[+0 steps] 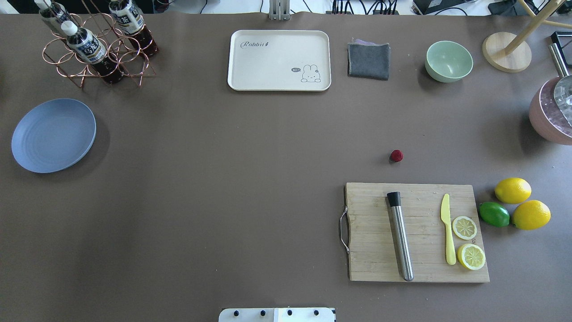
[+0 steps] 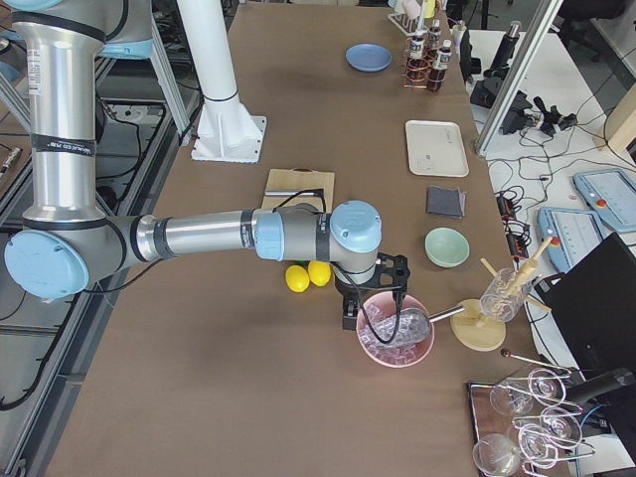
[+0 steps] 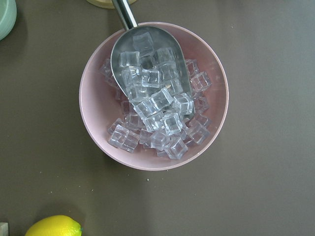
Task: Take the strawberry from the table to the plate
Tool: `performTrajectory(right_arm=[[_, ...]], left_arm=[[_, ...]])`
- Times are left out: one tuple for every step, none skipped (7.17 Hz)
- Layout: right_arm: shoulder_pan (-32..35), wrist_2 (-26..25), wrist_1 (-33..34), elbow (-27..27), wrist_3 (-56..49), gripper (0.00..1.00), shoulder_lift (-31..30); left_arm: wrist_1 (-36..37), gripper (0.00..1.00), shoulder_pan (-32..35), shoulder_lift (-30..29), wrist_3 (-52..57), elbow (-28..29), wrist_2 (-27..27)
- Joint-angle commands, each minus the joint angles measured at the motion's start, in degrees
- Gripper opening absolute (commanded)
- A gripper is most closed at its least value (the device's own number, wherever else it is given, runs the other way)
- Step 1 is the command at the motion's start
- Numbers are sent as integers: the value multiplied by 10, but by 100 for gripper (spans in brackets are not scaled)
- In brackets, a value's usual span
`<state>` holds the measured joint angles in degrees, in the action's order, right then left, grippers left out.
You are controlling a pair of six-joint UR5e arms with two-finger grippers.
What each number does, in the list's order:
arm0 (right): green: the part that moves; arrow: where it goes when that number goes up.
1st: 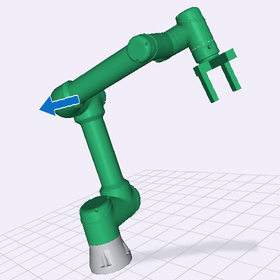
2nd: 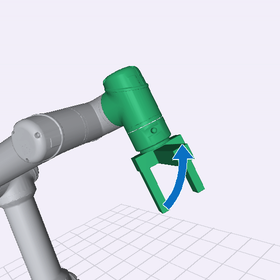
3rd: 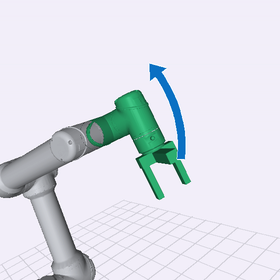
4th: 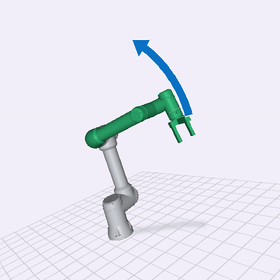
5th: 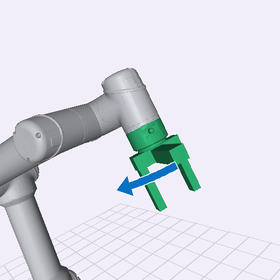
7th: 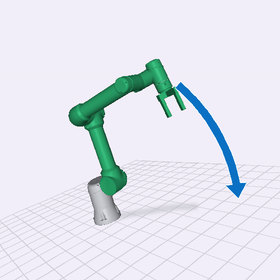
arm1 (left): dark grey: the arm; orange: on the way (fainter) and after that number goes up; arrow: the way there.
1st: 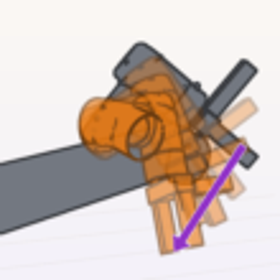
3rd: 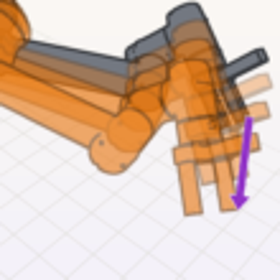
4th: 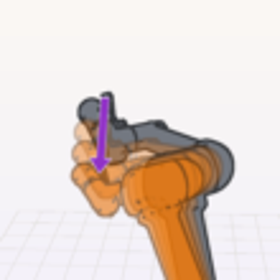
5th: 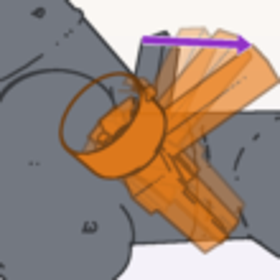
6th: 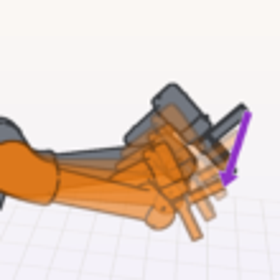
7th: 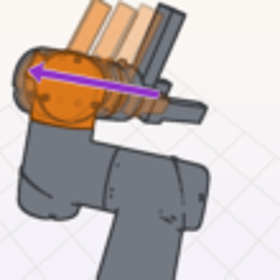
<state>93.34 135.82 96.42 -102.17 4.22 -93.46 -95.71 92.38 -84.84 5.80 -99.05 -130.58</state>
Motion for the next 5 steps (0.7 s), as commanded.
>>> performTrajectory(right_arm=[[0, 0, 0, 0, 0, 100, -1], [0, 1, 0, 0, 1, 100, 0], [0, 0, 0, 0, 1, 100, -1], [0, 1, 0, -2, 1, 100, -1], [0, 0, 0, -3, 1, 100, -1]], left_arm=[[0, 98, -1, 0, 0, 1, 1], [0, 98, -1, 0, 0, 3, 1], [0, 98, -2, -1, 0, 7, 1], [0, 98, -1, -1, 0, 6, 0], [0, 98, -3, -1, 0, 6, 0]])
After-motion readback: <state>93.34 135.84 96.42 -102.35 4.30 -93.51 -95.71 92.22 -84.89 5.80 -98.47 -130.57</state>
